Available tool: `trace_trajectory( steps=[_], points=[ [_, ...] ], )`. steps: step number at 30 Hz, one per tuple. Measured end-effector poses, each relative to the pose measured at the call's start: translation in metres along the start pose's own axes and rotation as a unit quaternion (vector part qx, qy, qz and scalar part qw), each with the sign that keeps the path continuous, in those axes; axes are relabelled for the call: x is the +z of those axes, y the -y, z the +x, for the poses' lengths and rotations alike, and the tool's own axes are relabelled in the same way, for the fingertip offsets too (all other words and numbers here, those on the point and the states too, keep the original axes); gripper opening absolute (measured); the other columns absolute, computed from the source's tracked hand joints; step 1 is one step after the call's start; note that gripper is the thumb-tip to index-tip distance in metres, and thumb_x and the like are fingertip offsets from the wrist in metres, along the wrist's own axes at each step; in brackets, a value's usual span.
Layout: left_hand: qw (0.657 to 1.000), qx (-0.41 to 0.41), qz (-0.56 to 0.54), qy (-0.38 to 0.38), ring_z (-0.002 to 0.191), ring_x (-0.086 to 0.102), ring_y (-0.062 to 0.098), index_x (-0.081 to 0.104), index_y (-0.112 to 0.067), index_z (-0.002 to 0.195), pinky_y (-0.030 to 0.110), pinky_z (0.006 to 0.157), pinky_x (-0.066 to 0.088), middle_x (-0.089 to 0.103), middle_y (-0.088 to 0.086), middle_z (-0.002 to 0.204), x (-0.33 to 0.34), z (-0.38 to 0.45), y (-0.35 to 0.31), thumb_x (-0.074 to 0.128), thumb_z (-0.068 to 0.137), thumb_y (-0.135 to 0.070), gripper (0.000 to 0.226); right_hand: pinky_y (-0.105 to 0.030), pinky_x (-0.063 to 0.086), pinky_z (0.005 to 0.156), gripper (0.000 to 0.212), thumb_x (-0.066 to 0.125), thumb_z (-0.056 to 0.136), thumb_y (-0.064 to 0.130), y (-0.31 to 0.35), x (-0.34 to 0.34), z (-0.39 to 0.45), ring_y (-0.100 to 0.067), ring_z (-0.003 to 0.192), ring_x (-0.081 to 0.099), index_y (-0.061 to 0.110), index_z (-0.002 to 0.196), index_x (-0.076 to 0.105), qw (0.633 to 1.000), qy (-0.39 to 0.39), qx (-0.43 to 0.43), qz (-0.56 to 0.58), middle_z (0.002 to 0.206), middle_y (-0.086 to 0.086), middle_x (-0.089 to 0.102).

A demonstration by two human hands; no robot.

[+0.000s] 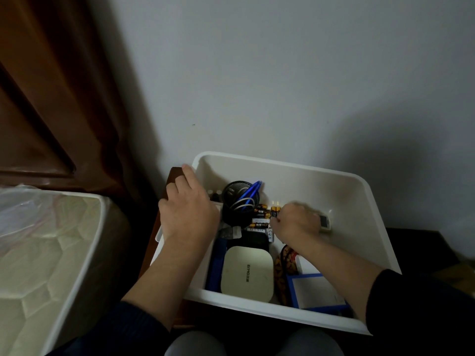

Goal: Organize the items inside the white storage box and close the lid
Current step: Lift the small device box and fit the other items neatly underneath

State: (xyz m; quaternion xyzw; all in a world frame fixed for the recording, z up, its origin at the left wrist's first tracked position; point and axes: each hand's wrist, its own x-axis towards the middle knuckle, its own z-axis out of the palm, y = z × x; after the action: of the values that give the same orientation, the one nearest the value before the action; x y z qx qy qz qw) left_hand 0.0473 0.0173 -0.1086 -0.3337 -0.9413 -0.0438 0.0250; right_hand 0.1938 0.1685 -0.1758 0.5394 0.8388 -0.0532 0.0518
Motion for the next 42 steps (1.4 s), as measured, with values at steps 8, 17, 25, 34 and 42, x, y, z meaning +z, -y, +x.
trace_trajectory(
  steps=[8,17,25,34,42],
  points=[
    [1.000,-0.010,0.022,0.000,0.116,0.060,0.033,0.017,0.004,0.161,0.041,0.082,0.052,0.057,0.017,0.137,0.001,-0.002,-0.001,0.047,0.100,-0.029,0.076,-0.034,0.038,0.074,0.032,0.069,0.088,0.045,-0.008,-0.005,-0.002,-0.018,0.072,0.056,0.023,0.069,0.055,0.997,0.055,0.001,-0.046,0.073,0.005,0.056],
    [1.000,-0.005,0.017,0.005,0.117,0.059,0.034,0.015,0.006,0.161,0.042,0.083,0.052,0.056,0.019,0.138,0.001,-0.002,-0.001,0.040,0.101,-0.030,0.075,-0.038,0.037,0.085,0.023,0.071,0.088,0.037,-0.007,0.002,-0.001,-0.020,0.076,0.063,0.022,0.072,0.064,0.997,0.064,0.044,0.025,0.074,0.004,0.067],
    [1.000,0.004,0.026,0.003,0.116,0.061,0.033,0.018,0.005,0.161,0.043,0.084,0.054,0.058,0.019,0.137,0.003,-0.002,0.000,0.047,0.100,-0.034,0.078,-0.037,0.042,0.089,0.035,0.061,0.096,0.051,-0.009,-0.006,-0.003,-0.023,0.082,0.063,0.021,0.077,0.062,0.999,0.037,0.031,0.008,0.086,-0.001,0.069],
    [0.997,0.009,-0.073,0.028,0.137,0.044,0.040,0.016,-0.008,0.164,0.053,0.105,0.045,0.034,0.019,0.157,-0.013,-0.023,0.000,0.054,0.097,-0.035,0.082,-0.030,0.042,0.055,0.029,0.050,0.103,0.041,-0.028,-0.065,-0.018,-0.016,0.066,0.058,0.024,0.081,0.056,0.971,-0.077,-0.006,0.227,0.076,0.002,0.064],
    [0.940,-0.048,-0.326,0.086,0.136,0.048,0.039,0.027,-0.016,0.162,0.059,0.110,0.044,0.041,0.018,0.155,-0.023,-0.034,0.058,0.044,0.108,-0.046,0.064,-0.042,0.056,0.086,0.009,0.058,0.103,0.026,-0.061,-0.107,-0.067,-0.015,0.094,0.062,0.020,0.108,0.062,0.886,-0.249,-0.102,0.378,0.098,0.011,0.061]
  ],
)
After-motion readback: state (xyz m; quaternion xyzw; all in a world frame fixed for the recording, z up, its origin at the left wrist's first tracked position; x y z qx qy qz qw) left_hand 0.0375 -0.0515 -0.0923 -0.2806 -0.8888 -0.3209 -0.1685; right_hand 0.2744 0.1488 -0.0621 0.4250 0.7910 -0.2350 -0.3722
